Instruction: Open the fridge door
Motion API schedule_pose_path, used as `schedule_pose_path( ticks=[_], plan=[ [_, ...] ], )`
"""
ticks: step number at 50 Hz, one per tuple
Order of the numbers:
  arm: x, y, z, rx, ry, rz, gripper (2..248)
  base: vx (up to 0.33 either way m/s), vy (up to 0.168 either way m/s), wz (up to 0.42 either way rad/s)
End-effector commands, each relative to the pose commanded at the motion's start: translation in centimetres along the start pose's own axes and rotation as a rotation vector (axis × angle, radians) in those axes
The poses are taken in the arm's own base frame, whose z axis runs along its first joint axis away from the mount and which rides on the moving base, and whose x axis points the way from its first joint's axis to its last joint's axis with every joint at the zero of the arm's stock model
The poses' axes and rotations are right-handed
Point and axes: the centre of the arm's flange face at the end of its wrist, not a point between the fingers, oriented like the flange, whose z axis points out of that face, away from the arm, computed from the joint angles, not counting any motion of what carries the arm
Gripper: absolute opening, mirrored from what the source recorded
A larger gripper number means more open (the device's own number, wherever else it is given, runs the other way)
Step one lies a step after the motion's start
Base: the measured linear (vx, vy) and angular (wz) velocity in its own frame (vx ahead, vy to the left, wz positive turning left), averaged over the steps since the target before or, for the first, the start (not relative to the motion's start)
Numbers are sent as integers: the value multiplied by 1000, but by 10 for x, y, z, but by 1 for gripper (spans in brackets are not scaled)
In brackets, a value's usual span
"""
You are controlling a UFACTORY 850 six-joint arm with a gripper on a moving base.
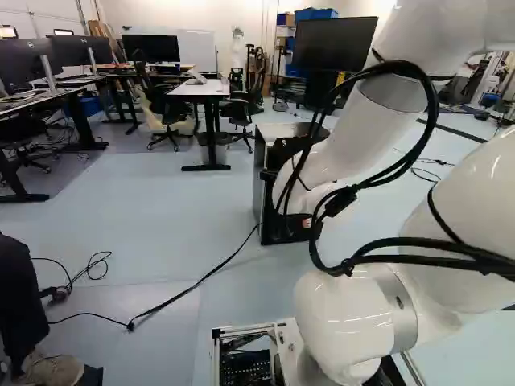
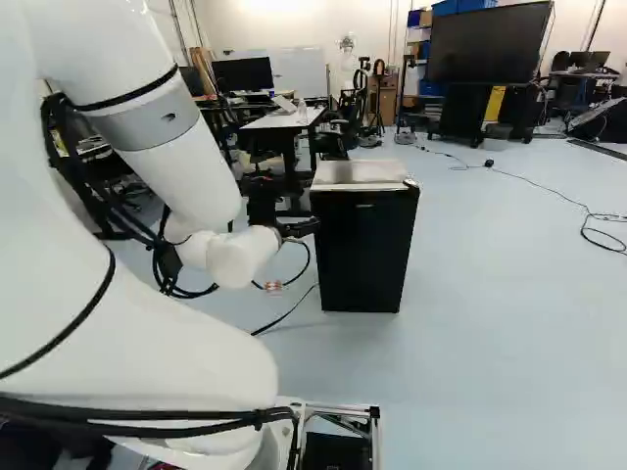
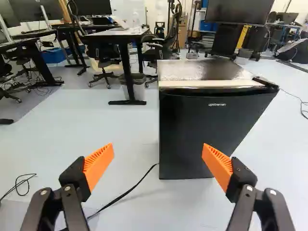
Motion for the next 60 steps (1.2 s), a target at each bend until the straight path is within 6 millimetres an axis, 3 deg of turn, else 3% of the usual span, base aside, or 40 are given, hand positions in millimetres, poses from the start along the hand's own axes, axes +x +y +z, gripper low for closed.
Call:
schedule_pose_path(
  ticks=[60],
  plan=[
    [34, -4, 78, -7, 15, 12, 247, 0, 0, 0]
  ],
)
